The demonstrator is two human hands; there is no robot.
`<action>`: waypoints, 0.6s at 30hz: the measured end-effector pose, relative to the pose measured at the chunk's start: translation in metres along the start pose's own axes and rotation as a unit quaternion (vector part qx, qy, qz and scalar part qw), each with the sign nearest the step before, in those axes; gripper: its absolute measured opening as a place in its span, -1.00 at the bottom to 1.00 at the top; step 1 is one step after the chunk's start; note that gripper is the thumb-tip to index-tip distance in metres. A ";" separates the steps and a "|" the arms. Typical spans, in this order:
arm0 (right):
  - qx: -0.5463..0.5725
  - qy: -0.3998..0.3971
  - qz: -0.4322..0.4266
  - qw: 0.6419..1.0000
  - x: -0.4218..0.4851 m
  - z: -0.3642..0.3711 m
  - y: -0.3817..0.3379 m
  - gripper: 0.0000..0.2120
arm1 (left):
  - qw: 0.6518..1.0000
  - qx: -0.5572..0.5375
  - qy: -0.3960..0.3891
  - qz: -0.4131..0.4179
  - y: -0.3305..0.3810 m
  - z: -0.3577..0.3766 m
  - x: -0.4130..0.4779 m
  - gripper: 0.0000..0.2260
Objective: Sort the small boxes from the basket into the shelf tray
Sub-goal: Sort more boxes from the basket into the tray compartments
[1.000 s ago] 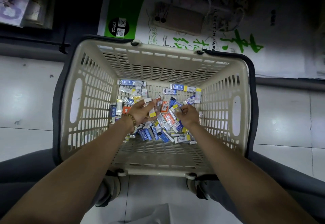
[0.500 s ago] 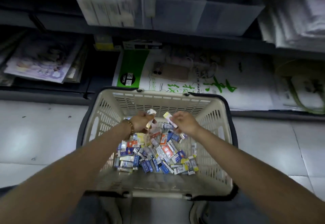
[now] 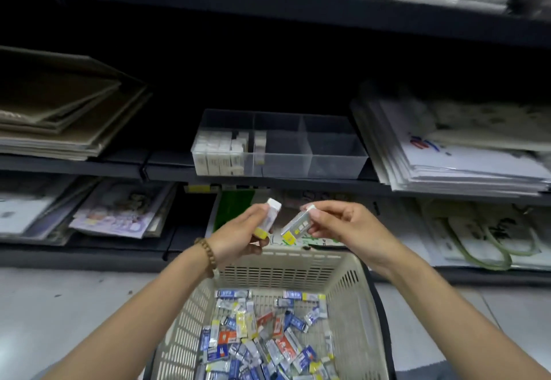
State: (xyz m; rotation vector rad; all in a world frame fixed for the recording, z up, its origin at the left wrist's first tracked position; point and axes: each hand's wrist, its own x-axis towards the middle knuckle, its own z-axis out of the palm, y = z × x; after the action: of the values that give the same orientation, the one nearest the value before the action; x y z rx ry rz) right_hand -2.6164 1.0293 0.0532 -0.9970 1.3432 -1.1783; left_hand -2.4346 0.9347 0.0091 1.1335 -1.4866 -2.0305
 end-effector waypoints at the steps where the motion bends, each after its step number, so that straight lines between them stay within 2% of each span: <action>1: -0.010 -0.010 -0.006 1.000 0.000 0.004 -0.003 -0.83 | 1.000 -0.015 -0.006 -0.009 0.001 0.005 0.000 -0.74; 4: -0.041 -0.002 -0.024 0.999 0.007 0.016 -0.007 -0.85 | 0.997 -0.028 -0.066 -0.001 0.004 0.019 0.000 -0.52; 6: -0.069 0.025 -0.036 0.997 0.012 0.022 -0.004 -0.86 | 0.997 0.006 -0.076 0.016 0.003 0.021 -0.002 -0.44; 8: -0.074 0.052 -0.042 0.995 0.014 0.023 -0.001 -0.86 | 0.994 0.057 -0.080 0.043 0.002 0.019 -0.003 -0.45; 14: -0.030 0.108 -0.074 0.991 0.018 0.021 0.002 -0.85 | 0.985 0.089 -0.109 0.102 0.009 0.008 -0.002 -0.58; 18: 0.012 0.139 -0.068 0.988 0.019 0.023 0.007 -0.75 | 0.978 0.126 -0.102 0.133 0.012 0.009 -0.004 -0.65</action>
State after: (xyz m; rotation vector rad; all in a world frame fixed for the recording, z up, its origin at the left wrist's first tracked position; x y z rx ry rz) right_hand -2.5950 1.0088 0.0439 -0.9441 1.4911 -1.4767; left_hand -2.4415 0.9384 0.0225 0.7760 -1.9283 -1.8552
